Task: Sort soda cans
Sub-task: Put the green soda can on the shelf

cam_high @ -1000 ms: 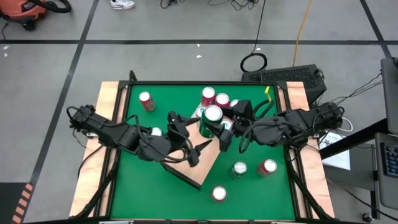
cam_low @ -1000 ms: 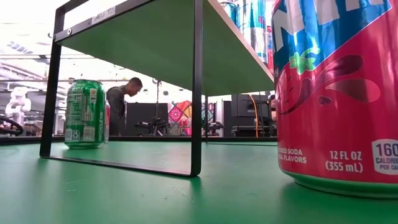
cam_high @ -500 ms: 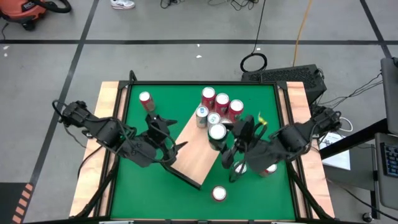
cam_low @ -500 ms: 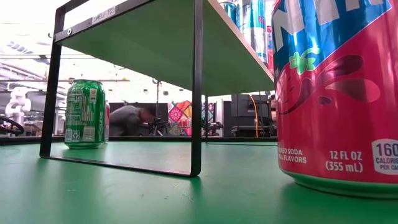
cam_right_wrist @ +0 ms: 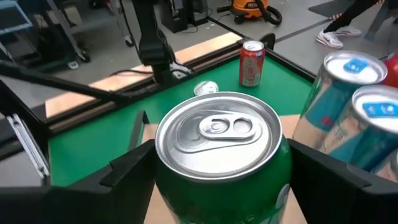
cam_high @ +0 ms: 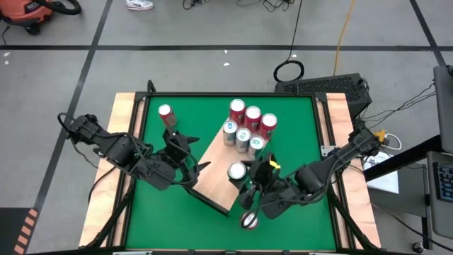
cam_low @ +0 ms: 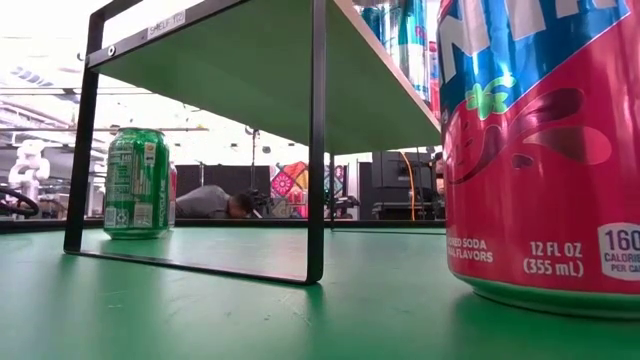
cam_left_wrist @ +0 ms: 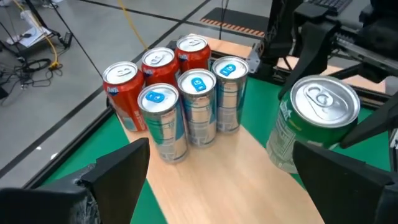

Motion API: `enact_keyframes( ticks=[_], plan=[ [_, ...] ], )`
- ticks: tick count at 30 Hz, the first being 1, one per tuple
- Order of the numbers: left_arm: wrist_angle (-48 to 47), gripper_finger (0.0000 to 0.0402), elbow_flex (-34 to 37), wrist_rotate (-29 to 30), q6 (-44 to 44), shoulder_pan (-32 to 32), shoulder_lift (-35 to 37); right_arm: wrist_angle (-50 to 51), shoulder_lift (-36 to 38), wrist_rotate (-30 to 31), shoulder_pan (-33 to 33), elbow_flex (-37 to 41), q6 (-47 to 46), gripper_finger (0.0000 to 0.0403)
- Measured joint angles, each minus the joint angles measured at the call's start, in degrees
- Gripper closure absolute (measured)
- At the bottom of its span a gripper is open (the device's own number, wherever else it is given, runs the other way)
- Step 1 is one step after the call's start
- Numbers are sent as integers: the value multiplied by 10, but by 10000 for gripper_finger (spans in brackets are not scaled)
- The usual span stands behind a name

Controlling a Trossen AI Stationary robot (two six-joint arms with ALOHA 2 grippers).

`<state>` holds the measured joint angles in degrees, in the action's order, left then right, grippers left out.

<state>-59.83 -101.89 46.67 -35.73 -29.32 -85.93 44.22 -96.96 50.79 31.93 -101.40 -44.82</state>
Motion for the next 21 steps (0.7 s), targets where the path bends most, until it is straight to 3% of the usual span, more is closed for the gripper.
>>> enact_keyframes(
  ticks=[12, 21],
  plan=[
    [-47, 10, 0, -45, 0, 0, 0, -133, 9, 17, -6, 126, 25, 103],
    [-58, 10, 0, -45, 0, 0, 0, -157, 9, 16, -23, 141, 52, 103]
  ],
)
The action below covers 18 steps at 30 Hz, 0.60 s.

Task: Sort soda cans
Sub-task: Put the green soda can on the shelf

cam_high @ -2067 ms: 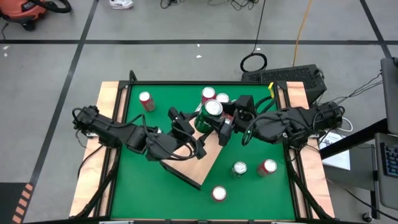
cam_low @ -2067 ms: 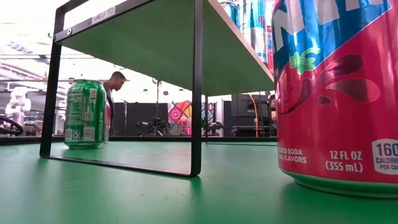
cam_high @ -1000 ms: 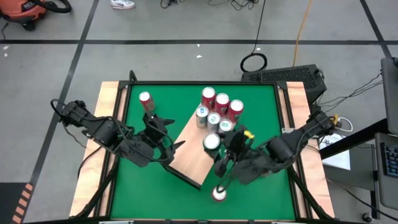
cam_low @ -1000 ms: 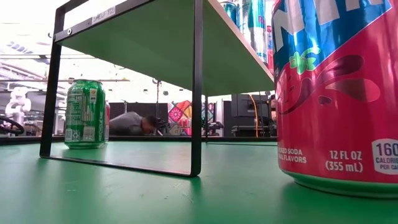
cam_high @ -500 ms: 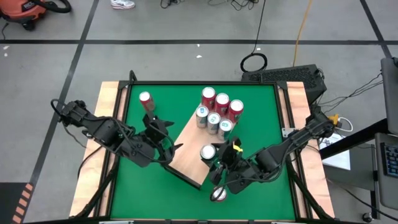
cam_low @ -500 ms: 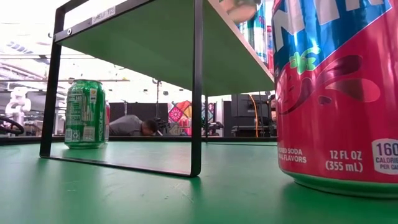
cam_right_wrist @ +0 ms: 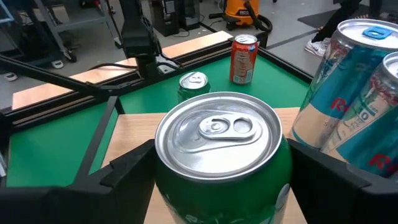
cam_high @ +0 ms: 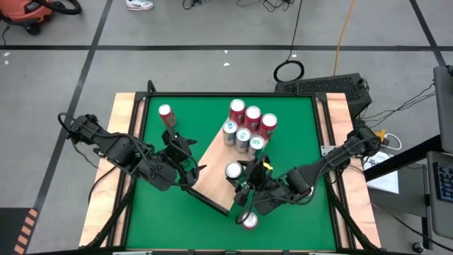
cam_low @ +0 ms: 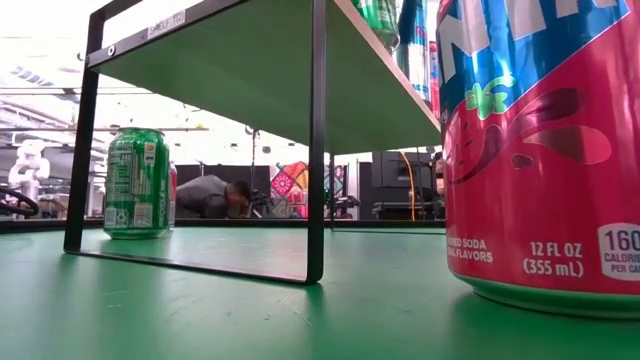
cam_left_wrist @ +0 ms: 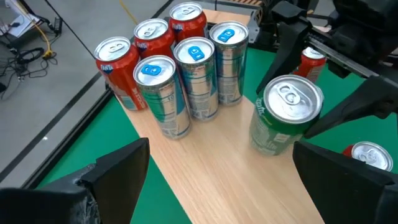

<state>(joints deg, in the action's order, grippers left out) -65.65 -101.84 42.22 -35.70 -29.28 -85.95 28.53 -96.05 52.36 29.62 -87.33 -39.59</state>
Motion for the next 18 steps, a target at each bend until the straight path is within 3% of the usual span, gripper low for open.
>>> enact_keyframes(
  ticks=[18],
  plan=[
    [0, 10, 0, 19, 0, 0, 0, 7, 0, -60, -33, 0, 37, 95]
  ],
)
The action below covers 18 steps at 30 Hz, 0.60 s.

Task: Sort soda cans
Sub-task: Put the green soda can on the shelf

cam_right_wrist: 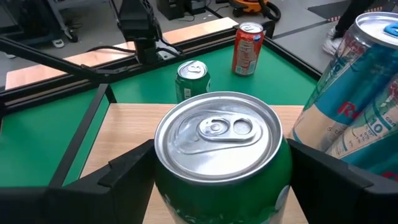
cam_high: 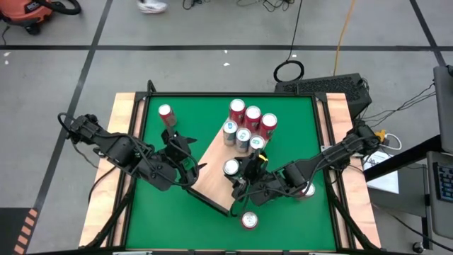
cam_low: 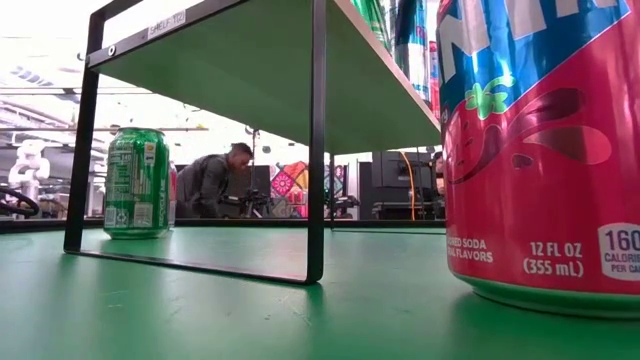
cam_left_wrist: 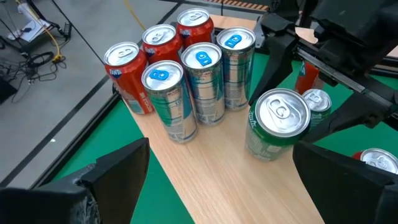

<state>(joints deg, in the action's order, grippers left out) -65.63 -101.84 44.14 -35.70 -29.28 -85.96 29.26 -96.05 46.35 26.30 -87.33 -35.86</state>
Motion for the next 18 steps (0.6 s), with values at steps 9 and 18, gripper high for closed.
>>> enact_keyframes(
  ticks=[9, 18],
  plan=[
    [0, 10, 0, 0, 0, 0, 0, 10, 0, -5, 0, 0, 6, 94],
    [0, 10, 0, 0, 0, 0, 0, 19, -2, -27, -5, -1, -5, 94]
  ],
)
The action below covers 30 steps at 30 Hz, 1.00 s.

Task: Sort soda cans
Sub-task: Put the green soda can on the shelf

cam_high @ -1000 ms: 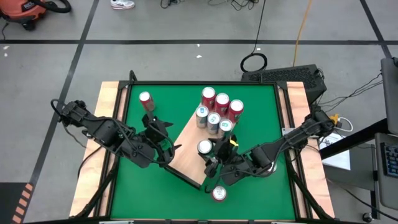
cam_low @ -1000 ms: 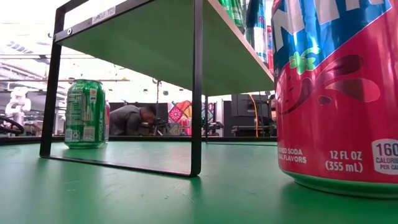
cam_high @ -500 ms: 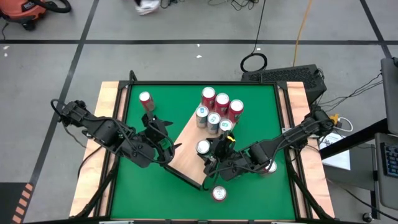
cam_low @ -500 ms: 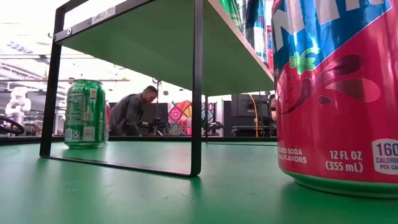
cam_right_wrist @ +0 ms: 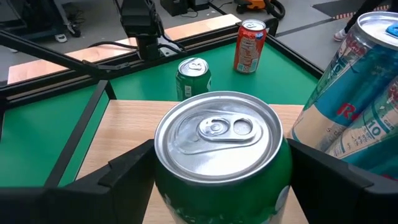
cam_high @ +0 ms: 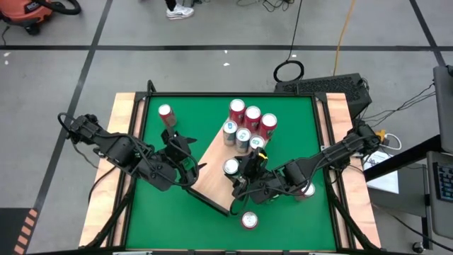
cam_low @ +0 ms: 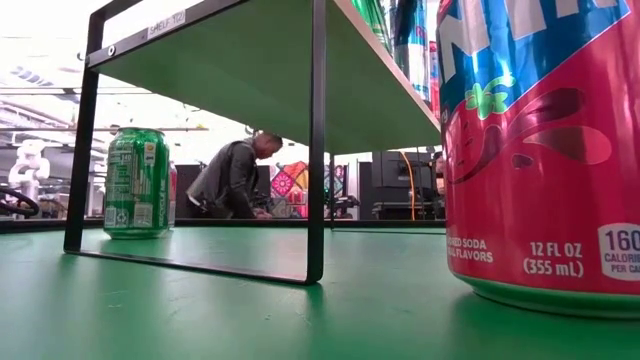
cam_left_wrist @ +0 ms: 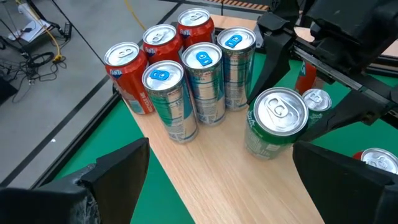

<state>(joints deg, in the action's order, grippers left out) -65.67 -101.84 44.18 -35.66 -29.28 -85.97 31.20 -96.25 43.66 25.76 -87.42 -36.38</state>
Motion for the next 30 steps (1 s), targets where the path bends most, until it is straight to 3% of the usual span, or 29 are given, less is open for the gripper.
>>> enact_keyframes(
  ticks=[11, 15, 22, 30],
  plan=[
    [-4, 10, 0, 0, 0, 0, 0, 6, 0, -2, 0, 0, -8, 92],
    [-10, 10, 0, 0, 0, 0, 0, 23, 3, -5, 0, 0, -38, 74],
    [-9, 10, 0, 0, 0, 0, 0, 54, -1, -76, -1, 3, -70, 45],
    [-9, 11, 0, 4, -1, 0, 0, 51, 22, -80, -2, 2, -83, 44]
  ],
)
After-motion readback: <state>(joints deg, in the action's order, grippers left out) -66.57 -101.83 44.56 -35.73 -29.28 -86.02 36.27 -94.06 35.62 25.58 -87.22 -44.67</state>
